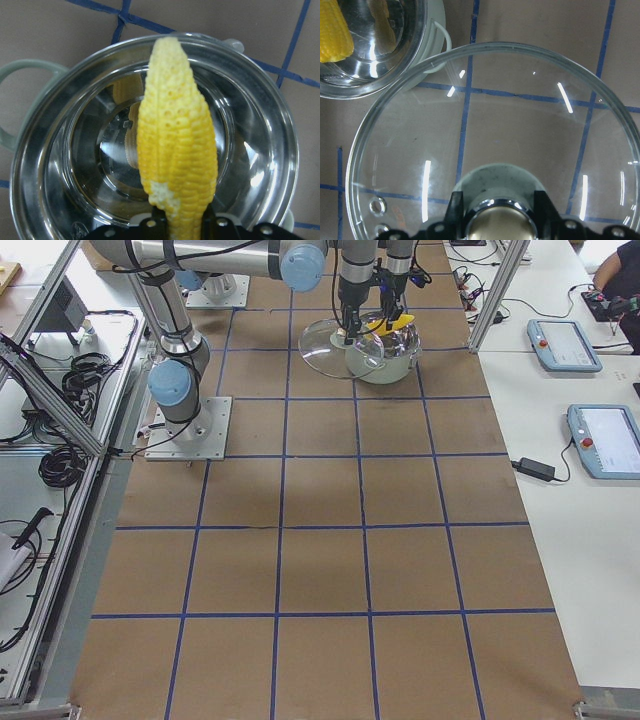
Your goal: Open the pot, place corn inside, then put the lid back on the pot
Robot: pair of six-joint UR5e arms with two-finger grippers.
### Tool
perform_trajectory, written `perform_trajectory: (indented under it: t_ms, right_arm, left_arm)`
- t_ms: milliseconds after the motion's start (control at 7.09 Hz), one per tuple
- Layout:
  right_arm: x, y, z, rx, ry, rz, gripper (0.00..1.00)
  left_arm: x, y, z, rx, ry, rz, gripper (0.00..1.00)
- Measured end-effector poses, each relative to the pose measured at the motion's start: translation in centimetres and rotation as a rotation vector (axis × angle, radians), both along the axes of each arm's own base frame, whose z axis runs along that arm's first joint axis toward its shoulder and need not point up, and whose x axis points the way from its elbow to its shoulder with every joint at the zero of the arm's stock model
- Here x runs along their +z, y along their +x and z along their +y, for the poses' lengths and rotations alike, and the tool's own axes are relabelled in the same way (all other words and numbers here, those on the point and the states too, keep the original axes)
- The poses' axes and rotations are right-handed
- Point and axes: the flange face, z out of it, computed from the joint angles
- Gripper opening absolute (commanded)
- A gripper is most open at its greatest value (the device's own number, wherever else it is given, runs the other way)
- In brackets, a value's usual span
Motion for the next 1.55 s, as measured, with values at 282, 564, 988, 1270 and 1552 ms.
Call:
perform_trajectory:
  t_ms: [282,564,988,1270,1552]
  right_arm:
    - [0.0,0.0,0.0,0.000,0.000,0.001,0.33]
    - [0.0,0.0,0.0,0.000,-0.001,0.002,0.34]
    - [0.0,0.0,0.0,0.000,-0.002,0.002,0.34]
    - [0.5,0.3,0.0,-0.002,-0.012,0.001,0.34]
    - [1.8,1.4,-0.1,-0.020,-0.042,-0.001,0.34]
  left_arm:
    - [-1.4,-0.3,-0.3,-0.006,0.014,-0.005,1.00]
    - [-1.6,0.0,-0.5,-0.039,0.011,-0.002,1.00]
    - [2.7,1.1,-0.3,-0.046,-0.038,0.013,1.00]
    - [8.2,5.1,-0.2,-0.034,-0.079,0.021,1.00]
    - [14.6,13.0,0.7,-0.116,-0.110,0.005,1.00]
